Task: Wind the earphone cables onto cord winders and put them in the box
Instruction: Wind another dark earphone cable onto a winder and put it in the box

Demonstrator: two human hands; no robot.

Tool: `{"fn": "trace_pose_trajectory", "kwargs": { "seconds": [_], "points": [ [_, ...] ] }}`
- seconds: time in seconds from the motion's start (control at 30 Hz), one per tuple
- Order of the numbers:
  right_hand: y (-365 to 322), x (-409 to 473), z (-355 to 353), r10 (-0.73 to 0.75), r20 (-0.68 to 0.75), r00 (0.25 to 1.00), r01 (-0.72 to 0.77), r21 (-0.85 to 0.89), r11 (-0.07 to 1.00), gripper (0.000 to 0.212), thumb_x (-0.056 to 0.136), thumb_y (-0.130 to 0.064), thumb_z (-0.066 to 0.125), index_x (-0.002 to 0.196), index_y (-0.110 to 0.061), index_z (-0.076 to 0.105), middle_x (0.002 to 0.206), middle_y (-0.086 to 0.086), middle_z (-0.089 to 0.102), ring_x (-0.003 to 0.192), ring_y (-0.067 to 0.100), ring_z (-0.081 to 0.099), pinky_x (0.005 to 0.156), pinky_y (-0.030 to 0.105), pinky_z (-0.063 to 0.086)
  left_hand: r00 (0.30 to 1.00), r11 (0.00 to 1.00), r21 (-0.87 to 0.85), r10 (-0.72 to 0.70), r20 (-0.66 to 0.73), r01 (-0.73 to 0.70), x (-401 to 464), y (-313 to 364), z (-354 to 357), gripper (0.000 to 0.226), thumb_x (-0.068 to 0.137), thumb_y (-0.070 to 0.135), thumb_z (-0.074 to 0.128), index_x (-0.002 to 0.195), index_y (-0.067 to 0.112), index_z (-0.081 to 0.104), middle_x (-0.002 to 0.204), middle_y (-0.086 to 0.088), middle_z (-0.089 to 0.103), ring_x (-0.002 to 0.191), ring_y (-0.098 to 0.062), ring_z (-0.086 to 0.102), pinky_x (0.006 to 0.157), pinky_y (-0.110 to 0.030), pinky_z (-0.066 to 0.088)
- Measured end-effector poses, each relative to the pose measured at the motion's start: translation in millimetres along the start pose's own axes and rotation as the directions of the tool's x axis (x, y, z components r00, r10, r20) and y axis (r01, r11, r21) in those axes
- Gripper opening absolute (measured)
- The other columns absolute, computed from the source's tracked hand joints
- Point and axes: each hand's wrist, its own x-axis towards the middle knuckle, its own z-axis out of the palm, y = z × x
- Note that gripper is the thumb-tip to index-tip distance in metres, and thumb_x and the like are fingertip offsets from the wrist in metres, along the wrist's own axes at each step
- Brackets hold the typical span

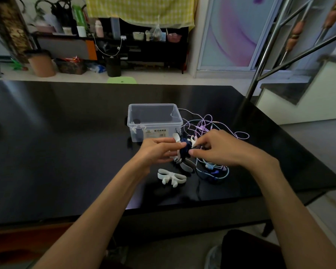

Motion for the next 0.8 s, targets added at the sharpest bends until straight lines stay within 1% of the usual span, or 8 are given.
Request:
{"fn": "trace_pose_trajectory", "kwargs": {
  "seconds": [0.07,0.13,0.2,0.33,0.43,0.6,0.7,0.8],
  "points": [
    [3.5,-5.0,-7.2,0.023,0.042,0.999,-0.026,0.066,0.998,0.020,0.091,-0.030,0.057,0.084,-0.019,0.072,0.068,0.005,0.069,0.051,0.001,0.056,0.051,0.013,0.041,0.997,0.996,0.080,-0.050,0.054,0.045,-0.4,0.6,0.6,0.031,0.071,0.013,0.080,0.100,0.012,0.069,0.079,0.001,0.074,0.065,-0.007,0.069,0.071,-0.021,0.056],
    [5.5,-8.9,-12.4,0.021,0.052,0.998,-0.026,0.096,0.995,0.018,0.091,-0.030,0.060,0.078,-0.025,0.071,0.063,-0.002,0.068,0.049,-0.006,0.057,0.047,0.005,0.038,0.989,0.984,0.165,-0.087,0.122,0.066,-2.9,1.0,1.6,0.020,0.073,0.013,0.078,0.091,0.014,0.071,0.065,0.004,0.071,0.057,-0.004,0.067,0.073,-0.021,0.056],
    [8.6,-11.0,-14.6,-0.011,0.000,1.000,0.011,0.122,0.992,0.014,0.085,-0.033,0.066,0.076,-0.025,0.072,0.062,-0.003,0.069,0.054,-0.002,0.062,0.049,0.006,0.042,0.977,0.970,0.228,-0.123,0.175,0.081,-5.0,0.9,2.3,0.019,0.074,0.016,0.078,0.091,0.013,0.072,0.071,0.001,0.073,0.063,-0.007,0.069,0.071,-0.021,0.057],
    [15.0,-10.8,-14.3,-0.055,-0.083,0.995,0.073,0.229,0.971,0.014,0.072,-0.037,0.076,0.073,-0.023,0.076,0.068,0.002,0.072,0.068,0.020,0.068,0.062,0.026,0.056,0.934,0.934,0.326,-0.239,0.266,0.146,-6.2,1.6,-0.4,0.033,0.074,0.023,0.076,0.103,0.007,0.070,0.092,-0.005,0.075,0.080,-0.012,0.071,0.067,-0.021,0.056],
    [22.3,-12.2,-13.8,-0.057,-0.064,0.996,0.078,0.389,0.918,0.013,0.071,-0.039,0.074,0.071,-0.026,0.075,0.067,0.004,0.069,0.057,0.017,0.060,0.054,0.016,0.047,0.867,0.945,0.279,-0.279,0.412,0.171,-11.8,8.4,-3.1,0.019,0.076,0.026,0.071,0.090,0.014,0.068,0.074,0.002,0.072,0.063,-0.007,0.066,0.063,-0.019,0.052],
    [34.3,-14.0,-3.5,0.000,-0.031,1.000,0.020,0.658,0.753,0.016,0.066,-0.033,0.070,0.073,-0.019,0.072,0.059,-0.003,0.063,0.050,-0.001,0.050,0.045,0.010,0.037,0.821,0.970,0.149,-0.242,0.517,0.191,-15.7,13.3,-3.8,0.029,0.068,0.028,0.066,0.090,0.010,0.067,0.079,-0.003,0.071,0.064,-0.010,0.066,0.062,-0.020,0.055],
    [39.0,-8.7,7.7,0.053,-0.021,0.998,-0.019,0.764,0.644,0.016,0.068,-0.026,0.068,0.079,-0.014,0.069,0.062,-0.007,0.066,0.053,-0.001,0.055,0.047,0.009,0.038,0.818,0.976,0.042,-0.203,0.538,0.215,-16.0,12.5,-2.9,0.026,0.073,0.024,0.063,0.093,0.009,0.068,0.081,-0.004,0.072,0.065,-0.011,0.068,0.067,-0.022,0.057],
    [40.3,-0.7,17.4,0.102,-0.052,0.993,-0.010,0.849,0.529,0.019,0.070,-0.025,0.065,0.084,-0.012,0.067,0.059,-0.003,0.061,0.047,0.002,0.047,0.043,0.008,0.036,0.856,0.982,-0.077,-0.112,0.505,0.174,-12.4,10.4,-3.5,0.027,0.074,0.024,0.064,0.096,0.011,0.069,0.089,-0.006,0.073,0.071,-0.012,0.070,0.075,-0.024,0.058]
  ]
}}
